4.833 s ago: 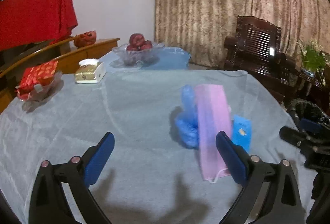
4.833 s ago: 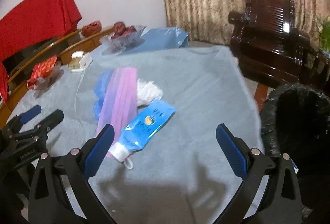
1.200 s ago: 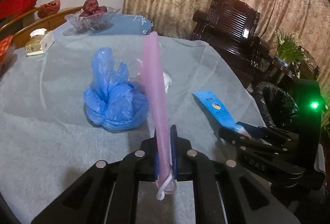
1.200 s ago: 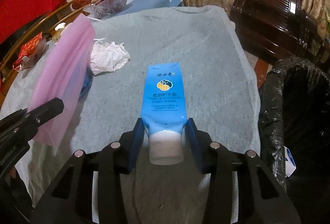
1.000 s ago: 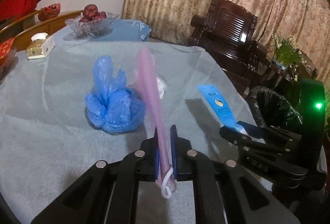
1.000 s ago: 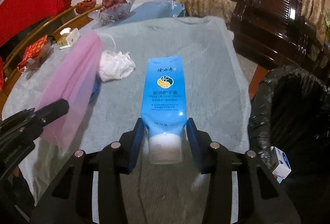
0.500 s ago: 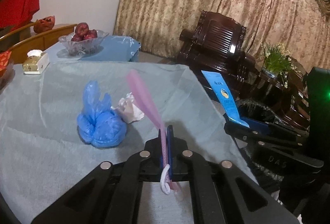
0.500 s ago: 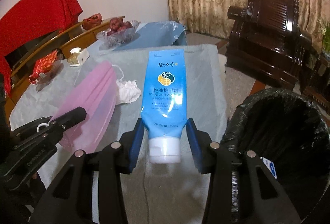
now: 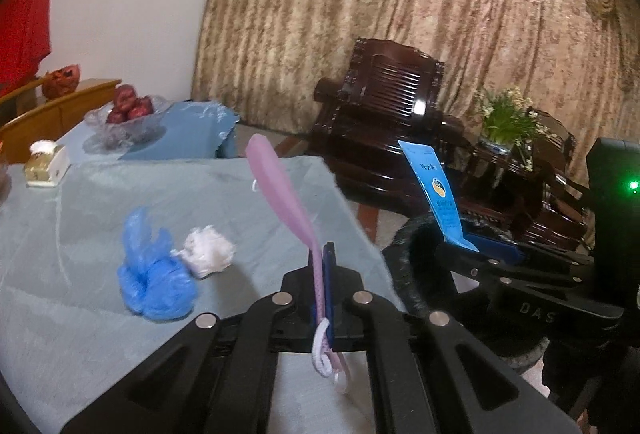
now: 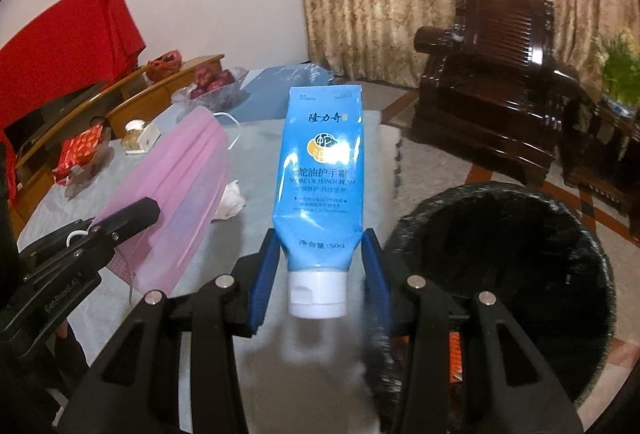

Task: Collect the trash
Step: 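Carry the tube and pink mask over the black bin and open both grippers, then move both open grippers back to the blue bag and white tissue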

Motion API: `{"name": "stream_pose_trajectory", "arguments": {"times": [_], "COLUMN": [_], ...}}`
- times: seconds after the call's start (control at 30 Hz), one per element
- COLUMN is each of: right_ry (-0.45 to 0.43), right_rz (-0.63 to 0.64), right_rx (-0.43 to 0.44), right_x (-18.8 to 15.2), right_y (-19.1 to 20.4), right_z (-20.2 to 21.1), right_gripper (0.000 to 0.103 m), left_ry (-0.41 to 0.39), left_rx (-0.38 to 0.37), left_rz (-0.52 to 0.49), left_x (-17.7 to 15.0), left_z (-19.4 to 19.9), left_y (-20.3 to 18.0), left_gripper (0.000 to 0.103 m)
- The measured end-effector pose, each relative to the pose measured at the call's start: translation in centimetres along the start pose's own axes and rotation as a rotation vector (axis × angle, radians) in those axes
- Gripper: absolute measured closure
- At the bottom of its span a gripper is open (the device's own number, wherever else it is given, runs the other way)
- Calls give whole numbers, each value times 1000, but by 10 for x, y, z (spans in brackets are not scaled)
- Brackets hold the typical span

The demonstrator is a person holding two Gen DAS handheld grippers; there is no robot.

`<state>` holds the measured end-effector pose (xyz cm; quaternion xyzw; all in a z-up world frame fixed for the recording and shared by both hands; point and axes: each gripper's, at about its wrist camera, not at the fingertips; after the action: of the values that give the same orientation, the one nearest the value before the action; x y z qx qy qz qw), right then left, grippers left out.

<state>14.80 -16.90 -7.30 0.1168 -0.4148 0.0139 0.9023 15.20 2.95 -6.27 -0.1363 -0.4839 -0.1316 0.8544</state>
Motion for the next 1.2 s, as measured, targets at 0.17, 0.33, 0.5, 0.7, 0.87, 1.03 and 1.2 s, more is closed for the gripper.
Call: {"name": "stream_pose_trajectory", "arguments": {"times": [0.17,0.33,0.5,0.7,0.87,1.03,1.2], "right_ry": [-19,-36,-50,-43,-8,-1,-27], "right_rz": [-34,-80,-119,-164,-180,-198,-232], "right_rx": [-52,-112,-176,-235,-300,-351,-356], "right_x": [0,-2,-6,-16,-27,-37,-44], "right_y": [-32,-70,-105,-140,-166,-179,-184], "right_z": [17,34,46,49,41,38,42], "right_gripper": [63,63,63,63,61,30,7], "left_ry": [-11,-16,-11,1,42,50,38], "left_rx": [-58,-114,-181,-255,-303,-292,-232], "left_rz": [-40,-82,-113,-152,-157,-150,-142], "left_x": [11,20,26,33,29,25,20], "left_z": [-11,-27,-50,-76,-98,-102,-93], "left_y": [-33,-68,-106,-145,-165,-165,-149], "left_gripper": [101,101,101,101,78,41,20]}}
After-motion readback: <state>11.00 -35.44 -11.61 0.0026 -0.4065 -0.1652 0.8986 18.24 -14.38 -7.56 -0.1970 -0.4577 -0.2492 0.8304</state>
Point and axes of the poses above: each gripper's, at about its wrist camera, not at the fingertips, and z roughly against the way its jaws point, y to its left, x to its top, and after that the axes turned 6 degrees about -z, right-handed
